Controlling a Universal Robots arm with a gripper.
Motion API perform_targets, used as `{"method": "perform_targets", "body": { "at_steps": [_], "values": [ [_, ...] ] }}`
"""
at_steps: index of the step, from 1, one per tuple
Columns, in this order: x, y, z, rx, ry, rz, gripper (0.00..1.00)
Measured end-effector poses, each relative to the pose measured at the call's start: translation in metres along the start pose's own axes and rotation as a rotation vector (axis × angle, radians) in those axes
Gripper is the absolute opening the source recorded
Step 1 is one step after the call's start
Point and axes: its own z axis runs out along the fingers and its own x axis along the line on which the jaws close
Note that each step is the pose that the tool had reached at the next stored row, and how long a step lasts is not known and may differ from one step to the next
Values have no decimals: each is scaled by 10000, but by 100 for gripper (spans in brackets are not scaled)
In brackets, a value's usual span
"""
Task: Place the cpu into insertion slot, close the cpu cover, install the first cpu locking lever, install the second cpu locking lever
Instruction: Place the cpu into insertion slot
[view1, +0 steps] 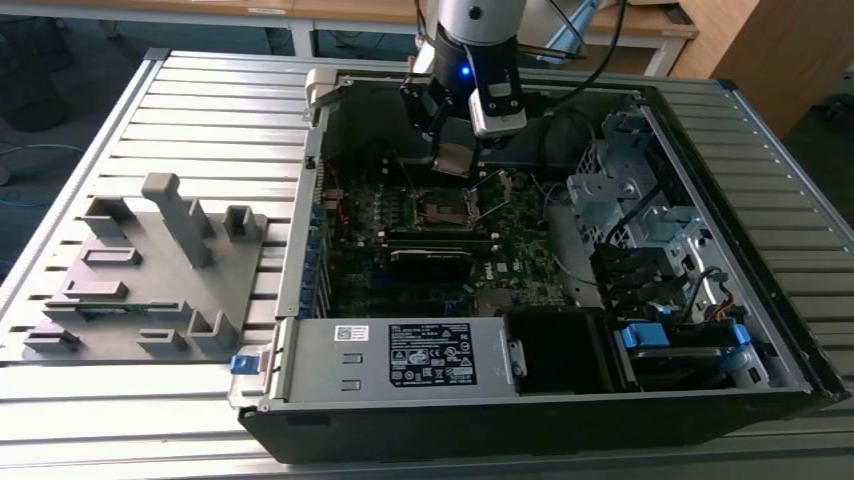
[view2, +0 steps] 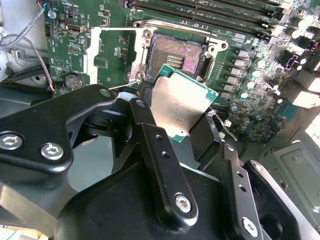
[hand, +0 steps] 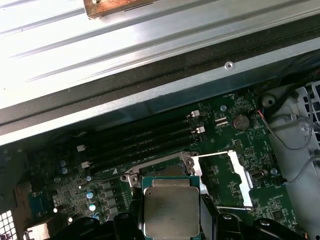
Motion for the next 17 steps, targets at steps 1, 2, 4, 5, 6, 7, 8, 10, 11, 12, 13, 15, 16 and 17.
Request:
{"method": "perform_targets", "body": {
  "at_steps": [1,2,4,5,6,7,8,10,11,12,13,15,16,17],
  "values": [
    [0,0,0,0,0,1,54],
    [0,0,0,0,0,2,54],
    [0,0,0,0,0,3,54],
    [0,0,0,-1,-1,3,54],
    [0,0,0,-1,0,3,54],
    [0,0,0,0,-1,3,54],
    [0,0,0,0,-1,3,54],
    [0,0,0,-1,-2,16,54],
    [0,0,1,-1,-3,38,54],
    [0,0,2,-1,-7,81,54],
    [0,0,3,-2,-13,139,54],
    [0,0,6,-3,-28,311,54],
    [0,-1,8,-5,-39,432,54],
    [0,-1,10,-6,-51,566,54]
  ]
}}
